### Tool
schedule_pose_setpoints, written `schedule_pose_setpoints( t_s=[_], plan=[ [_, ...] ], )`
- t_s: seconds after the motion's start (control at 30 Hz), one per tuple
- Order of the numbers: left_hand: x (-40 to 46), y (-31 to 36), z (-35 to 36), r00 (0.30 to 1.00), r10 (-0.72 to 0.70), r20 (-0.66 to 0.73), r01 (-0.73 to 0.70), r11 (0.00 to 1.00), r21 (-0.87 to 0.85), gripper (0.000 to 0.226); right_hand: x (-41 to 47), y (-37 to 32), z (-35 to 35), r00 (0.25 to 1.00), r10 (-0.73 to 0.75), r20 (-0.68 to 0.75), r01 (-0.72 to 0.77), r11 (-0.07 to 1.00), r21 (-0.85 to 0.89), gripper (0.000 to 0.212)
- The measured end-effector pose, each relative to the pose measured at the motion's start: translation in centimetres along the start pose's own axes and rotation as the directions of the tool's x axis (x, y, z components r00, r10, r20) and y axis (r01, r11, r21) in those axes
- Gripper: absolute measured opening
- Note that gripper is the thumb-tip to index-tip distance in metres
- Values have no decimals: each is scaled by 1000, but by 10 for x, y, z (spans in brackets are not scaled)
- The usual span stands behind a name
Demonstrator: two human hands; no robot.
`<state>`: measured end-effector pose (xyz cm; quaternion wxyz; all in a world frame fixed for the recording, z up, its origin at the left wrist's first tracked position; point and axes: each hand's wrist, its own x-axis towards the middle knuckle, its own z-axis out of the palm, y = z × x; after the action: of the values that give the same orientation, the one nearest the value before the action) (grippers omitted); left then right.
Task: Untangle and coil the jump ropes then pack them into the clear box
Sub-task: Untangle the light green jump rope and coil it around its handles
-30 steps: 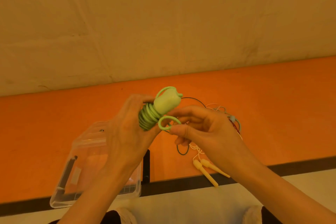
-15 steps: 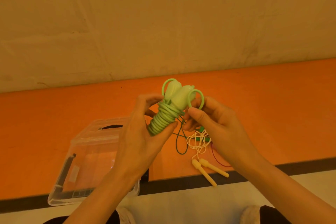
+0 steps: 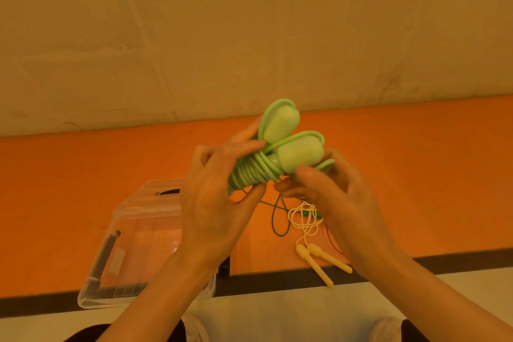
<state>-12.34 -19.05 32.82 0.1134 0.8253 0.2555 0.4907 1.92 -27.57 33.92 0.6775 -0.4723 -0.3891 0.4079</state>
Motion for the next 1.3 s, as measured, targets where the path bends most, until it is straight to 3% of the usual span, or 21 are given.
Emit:
schedule_pose_setpoints(
  t_s=[0.1, 0.27, 0.4, 0.53, 0.63, 0.77, 0.93, 1.07, 1.17, 1.23, 1.3],
  plan=[
    [-5, -3, 3, 998, 31, 45, -32, 999, 33, 48, 5, -1, -2, 993, -7, -121, 2, 999, -45, 36],
    [-12, 1, 8, 987, -102, 122, 117, 985, -123, 48, 8, -9, -7, 990, -105, -89, 87, 978, -189, 8],
    [-6, -3, 5, 972, -124, 201, 154, 978, -142, 52, 10, -17, -13, 993, -114, -14, 106, 955, -277, 16],
    [-8, 4, 9, 954, -69, 291, 117, 981, -153, 55, 9, -22, -16, 994, -48, -100, 30, 985, -173, 11],
    [-13, 14, 18, 949, -154, 274, 208, 962, -179, 58, 10, -21, -16, 994, -14, -112, -4, 987, -161, 12],
    [-12, 16, 20, 919, -266, 290, 340, 909, -242, 46, 13, -20, -21, 996, 54, -72, -68, 978, -199, 31],
    [-1, 11, 12, 804, -476, 356, 594, 630, -499, 28, 18, -25, -29, 997, 54, 49, -52, 997, -52, 59],
    [3, -1, 5, 651, -618, 441, 719, 316, -619, 34, 17, -22, -31, 993, 106, -55, -106, 994, 5, 24],
    [6, 1, 6, 621, -549, 559, 714, 101, -693, 47, 16, -17, -31, 986, 158, -52, -166, 956, -243, 19],
    [6, 5, 6, 615, -476, 629, 712, -9, -702, 43, 14, -16, -28, 993, 119, 20, -99, 899, -427, 21],
    [6, 8, 6, 599, -411, 687, 719, -100, -688, 41, 10, -21, -21, 993, 67, 95, -12, 875, -484, 27]
  ],
)
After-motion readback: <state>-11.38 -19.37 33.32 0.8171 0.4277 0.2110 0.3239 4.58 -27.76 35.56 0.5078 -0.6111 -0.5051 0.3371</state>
